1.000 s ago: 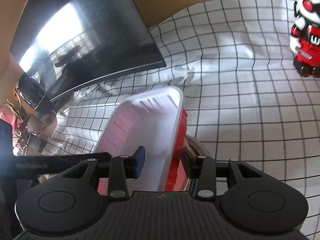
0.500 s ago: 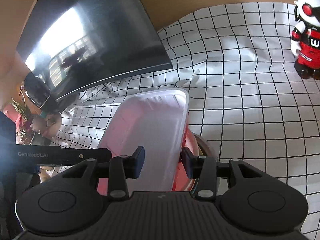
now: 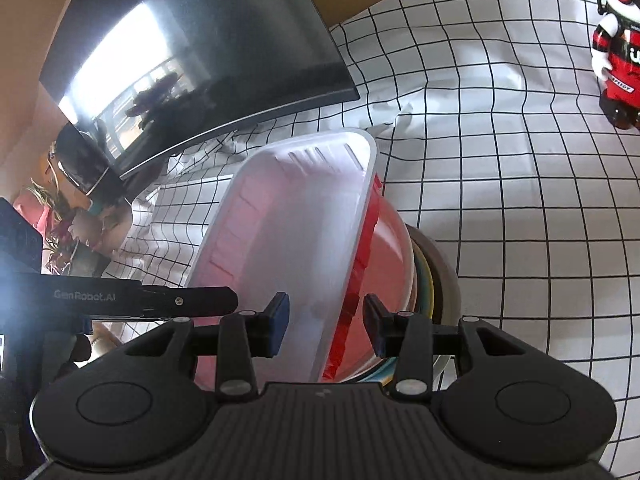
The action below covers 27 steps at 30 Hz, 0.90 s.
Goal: Organize plates and bowls
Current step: 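Hold the dish on the stack rim and settle it with both tools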
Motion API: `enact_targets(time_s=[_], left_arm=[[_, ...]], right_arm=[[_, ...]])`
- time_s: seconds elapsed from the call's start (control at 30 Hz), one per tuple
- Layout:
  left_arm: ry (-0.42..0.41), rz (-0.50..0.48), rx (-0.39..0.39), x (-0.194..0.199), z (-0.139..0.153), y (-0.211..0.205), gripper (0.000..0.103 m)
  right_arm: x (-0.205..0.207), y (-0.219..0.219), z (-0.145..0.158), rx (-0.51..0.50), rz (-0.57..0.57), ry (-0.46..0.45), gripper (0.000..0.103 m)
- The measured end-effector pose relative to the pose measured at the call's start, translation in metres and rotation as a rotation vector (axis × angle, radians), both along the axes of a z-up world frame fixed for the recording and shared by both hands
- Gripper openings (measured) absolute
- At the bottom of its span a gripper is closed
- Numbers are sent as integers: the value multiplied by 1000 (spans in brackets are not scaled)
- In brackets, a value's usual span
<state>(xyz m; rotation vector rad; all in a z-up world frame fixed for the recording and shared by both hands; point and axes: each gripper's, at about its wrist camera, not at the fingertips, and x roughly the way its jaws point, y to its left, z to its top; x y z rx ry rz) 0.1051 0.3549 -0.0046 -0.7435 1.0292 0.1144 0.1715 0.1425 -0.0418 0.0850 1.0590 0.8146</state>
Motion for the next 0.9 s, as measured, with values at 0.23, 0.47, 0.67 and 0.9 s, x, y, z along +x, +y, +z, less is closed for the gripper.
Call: enact_targets(time_s=[0.23,0.47,0.67,0.9], left_arm=[[-39,25,0,3,11,7,20],[-67,26,5,20,18,7,21],[-62,35,0,28,15,9,21],[-42,46,-28,26,7,13,21]], right_arm=[[6,-4,12,6,-28,-39,42],[20,5,26,-4,-41,-105,42],[31,10,21,-16,-49,-97,42],[32,12,16,-19,-43,-78,42]])
